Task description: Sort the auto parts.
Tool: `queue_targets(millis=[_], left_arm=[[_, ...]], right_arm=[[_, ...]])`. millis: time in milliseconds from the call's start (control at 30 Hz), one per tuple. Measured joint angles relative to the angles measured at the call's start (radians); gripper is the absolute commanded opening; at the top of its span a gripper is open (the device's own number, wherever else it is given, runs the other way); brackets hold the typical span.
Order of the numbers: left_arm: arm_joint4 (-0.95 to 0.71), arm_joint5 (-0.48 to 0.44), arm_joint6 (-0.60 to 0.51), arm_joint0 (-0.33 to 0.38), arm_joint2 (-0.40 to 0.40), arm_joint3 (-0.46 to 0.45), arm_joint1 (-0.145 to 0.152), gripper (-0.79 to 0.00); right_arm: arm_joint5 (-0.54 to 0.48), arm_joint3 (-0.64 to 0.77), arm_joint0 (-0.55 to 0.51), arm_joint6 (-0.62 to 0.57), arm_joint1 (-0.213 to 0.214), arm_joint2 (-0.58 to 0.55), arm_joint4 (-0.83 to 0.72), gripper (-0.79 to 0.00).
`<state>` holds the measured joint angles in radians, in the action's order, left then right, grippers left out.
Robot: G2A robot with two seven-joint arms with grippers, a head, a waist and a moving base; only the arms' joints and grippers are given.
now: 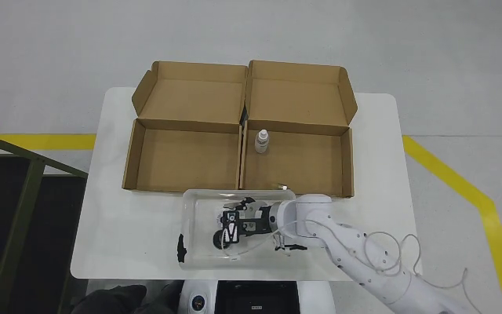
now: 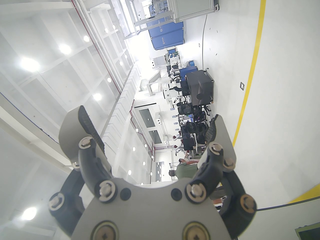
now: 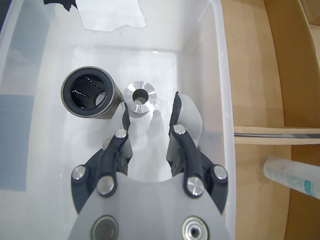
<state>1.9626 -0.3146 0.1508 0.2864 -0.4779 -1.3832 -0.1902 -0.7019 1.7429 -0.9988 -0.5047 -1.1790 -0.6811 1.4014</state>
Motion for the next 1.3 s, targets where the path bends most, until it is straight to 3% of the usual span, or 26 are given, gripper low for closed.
queue_targets(millis=[767,800,867,933,1300], left_arm=[[0.0,0.0,0.0,0.0,0.0,0.0,0.0,0.0],[0.0,0.0,0.0,0.0,0.0,0.0,0.0,0.0],[0.0,0.0,0.0,0.0,0.0,0.0,0.0,0.0],[0.0,0.0,0.0,0.0,0.0,0.0,0.0,0.0],[0.0,0.0,0.0,0.0,0.0,0.0,0.0,0.0]], right_arm=[[0.001,-0.133,0.092,-0.005,-0.069,0.103,-0.013,-0.474],[0.0,-0.138,0.095,-0.005,-0.071,0.105,-0.015,-0.486],[-0.003,-0.148,0.1,-0.004,-0.076,0.108,-0.018,-0.582],[-0.007,-0.155,0.103,-0.004,-0.08,0.111,-0.022,-0.782],[-0.038,-0.132,0.097,0.029,-0.082,0.081,-0.068,-0.785]])
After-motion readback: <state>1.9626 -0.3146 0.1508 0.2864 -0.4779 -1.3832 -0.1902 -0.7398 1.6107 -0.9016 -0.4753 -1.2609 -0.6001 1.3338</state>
